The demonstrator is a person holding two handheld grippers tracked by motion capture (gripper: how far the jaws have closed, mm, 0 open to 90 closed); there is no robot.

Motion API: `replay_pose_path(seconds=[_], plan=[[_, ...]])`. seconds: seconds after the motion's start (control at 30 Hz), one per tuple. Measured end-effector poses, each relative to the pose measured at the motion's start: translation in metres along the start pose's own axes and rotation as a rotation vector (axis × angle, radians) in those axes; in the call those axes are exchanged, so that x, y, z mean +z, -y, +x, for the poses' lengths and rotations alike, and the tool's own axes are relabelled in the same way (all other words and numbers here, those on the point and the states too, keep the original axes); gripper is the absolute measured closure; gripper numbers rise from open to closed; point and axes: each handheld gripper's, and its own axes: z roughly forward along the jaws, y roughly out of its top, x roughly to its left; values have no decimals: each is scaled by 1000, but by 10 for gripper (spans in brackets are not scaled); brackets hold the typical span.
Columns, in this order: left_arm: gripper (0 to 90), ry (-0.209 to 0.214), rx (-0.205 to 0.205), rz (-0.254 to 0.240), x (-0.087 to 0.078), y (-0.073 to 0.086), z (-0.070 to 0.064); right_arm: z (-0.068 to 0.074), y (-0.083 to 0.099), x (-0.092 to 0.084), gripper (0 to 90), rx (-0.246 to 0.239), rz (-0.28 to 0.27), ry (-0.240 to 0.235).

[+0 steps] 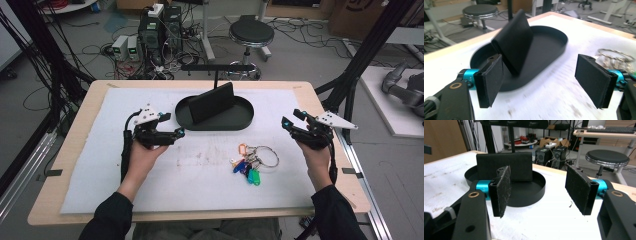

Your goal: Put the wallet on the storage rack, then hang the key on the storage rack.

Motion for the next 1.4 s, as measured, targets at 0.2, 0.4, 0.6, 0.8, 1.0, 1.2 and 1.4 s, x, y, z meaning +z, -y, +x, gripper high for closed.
replay_pose_path(seconds=[0.2, 0.4, 0.6, 0.8, 1.0, 1.2, 1.4], plan=[[231, -15, -19, 22, -22, 22, 2, 1, 6, -3, 374, -15, 40, 3], [232, -45, -28, 29, -40, 34, -1, 4, 10, -15, 361, -41, 52, 13], [232, -54, -8, 19, -52, 39, -4, 2, 13, -22, 359, -41, 46, 25], [232, -73, -9, 31, -55, 47, -2, 4, 13, -26, 359, -41, 44, 30], [232, -86, -5, 12, -55, 47, 3, 8, 15, -29, 355, -58, 59, 30], [231, -90, -5, 18, -54, 51, 8, 9, 17, -32, 353, -67, 61, 34], [231, -108, -4, 27, -57, 53, 8, 9, 20, -31, 348, -73, 78, 29]])
